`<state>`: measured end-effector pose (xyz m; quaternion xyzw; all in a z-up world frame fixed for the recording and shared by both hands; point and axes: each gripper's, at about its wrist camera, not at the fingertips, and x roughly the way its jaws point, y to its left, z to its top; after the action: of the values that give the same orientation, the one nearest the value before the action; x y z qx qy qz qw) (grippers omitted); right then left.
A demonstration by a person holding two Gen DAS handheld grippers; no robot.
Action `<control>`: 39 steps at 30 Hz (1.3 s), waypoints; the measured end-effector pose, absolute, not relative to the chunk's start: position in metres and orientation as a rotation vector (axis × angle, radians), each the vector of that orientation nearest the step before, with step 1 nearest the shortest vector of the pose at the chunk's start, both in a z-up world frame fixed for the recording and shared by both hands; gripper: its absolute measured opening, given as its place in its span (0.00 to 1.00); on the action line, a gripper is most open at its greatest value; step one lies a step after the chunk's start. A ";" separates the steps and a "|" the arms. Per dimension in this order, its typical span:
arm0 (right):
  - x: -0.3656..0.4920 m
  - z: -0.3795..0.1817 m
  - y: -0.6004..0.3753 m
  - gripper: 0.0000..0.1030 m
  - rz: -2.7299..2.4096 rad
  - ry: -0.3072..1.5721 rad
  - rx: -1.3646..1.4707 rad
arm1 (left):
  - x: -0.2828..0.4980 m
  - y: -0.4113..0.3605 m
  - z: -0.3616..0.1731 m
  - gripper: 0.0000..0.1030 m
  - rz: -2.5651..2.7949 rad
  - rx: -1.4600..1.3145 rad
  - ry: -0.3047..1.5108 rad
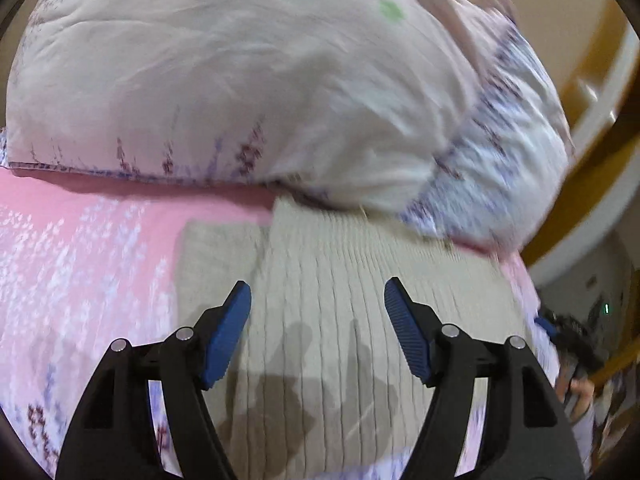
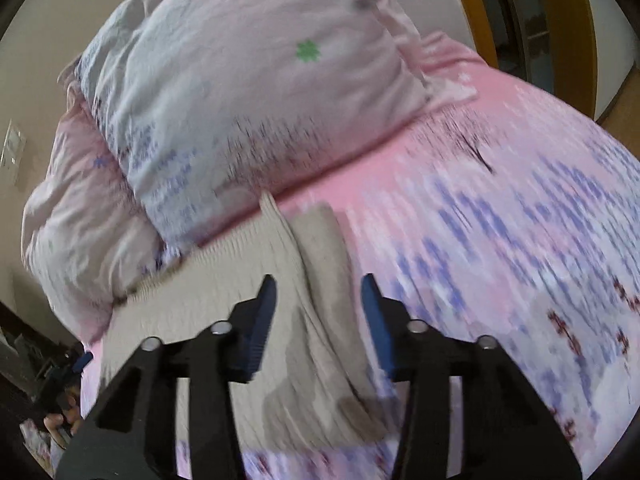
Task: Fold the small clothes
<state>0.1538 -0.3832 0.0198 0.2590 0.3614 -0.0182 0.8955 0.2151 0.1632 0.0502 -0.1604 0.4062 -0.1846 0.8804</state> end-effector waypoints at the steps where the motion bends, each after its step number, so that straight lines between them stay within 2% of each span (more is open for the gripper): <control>1: 0.149 0.017 -0.383 0.41 -0.028 0.754 0.529 | 0.209 0.162 0.049 0.67 -0.399 -0.318 0.851; 10: 0.136 0.007 -0.357 0.41 0.006 0.838 0.389 | 0.198 0.122 0.026 0.67 -0.473 -0.247 0.936; 12: 0.136 0.003 -0.353 0.18 -0.004 0.855 0.359 | 0.199 0.121 0.020 0.67 -0.462 -0.240 0.954; 15: 0.129 0.007 -0.350 0.10 -0.010 0.833 0.336 | 0.200 0.118 0.017 0.67 -0.457 -0.236 0.957; 21: 0.107 0.026 -0.351 0.09 0.011 0.779 0.384 | 0.199 0.122 0.016 0.67 -0.464 -0.249 0.961; 27: 0.105 0.000 -0.350 0.09 -0.064 0.876 0.377 | 0.198 0.125 0.013 0.67 -0.477 -0.249 0.958; 29: 0.108 -0.003 -0.350 0.10 -0.083 0.884 0.372 | 0.197 0.124 0.013 0.67 -0.479 -0.234 0.955; 31: 0.109 0.004 -0.346 0.21 -0.110 0.878 0.343 | 0.195 0.123 0.015 0.67 -0.479 -0.216 0.952; 32: 0.108 0.010 -0.344 0.28 -0.124 0.850 0.331 | 0.193 0.123 0.017 0.67 -0.481 -0.210 0.949; 33: 0.106 0.017 -0.342 0.41 -0.128 0.811 0.319 | 0.191 0.123 0.018 0.67 -0.483 -0.202 0.946; 34: 0.104 0.025 -0.337 0.46 -0.115 0.766 0.305 | 0.189 0.122 0.019 0.67 -0.480 -0.188 0.945; 36: 0.106 0.038 -0.320 0.47 -0.039 0.703 0.259 | 0.187 0.121 0.017 0.67 -0.475 -0.172 0.950; 39: 0.122 0.036 -0.295 0.45 0.066 0.727 0.203 | 0.186 0.121 0.015 0.67 -0.472 -0.171 0.945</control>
<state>0.1221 -0.2948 0.0363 0.0992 0.3549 0.0321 0.9291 0.1857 0.1212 0.0155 -0.0813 0.4501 -0.2251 0.8603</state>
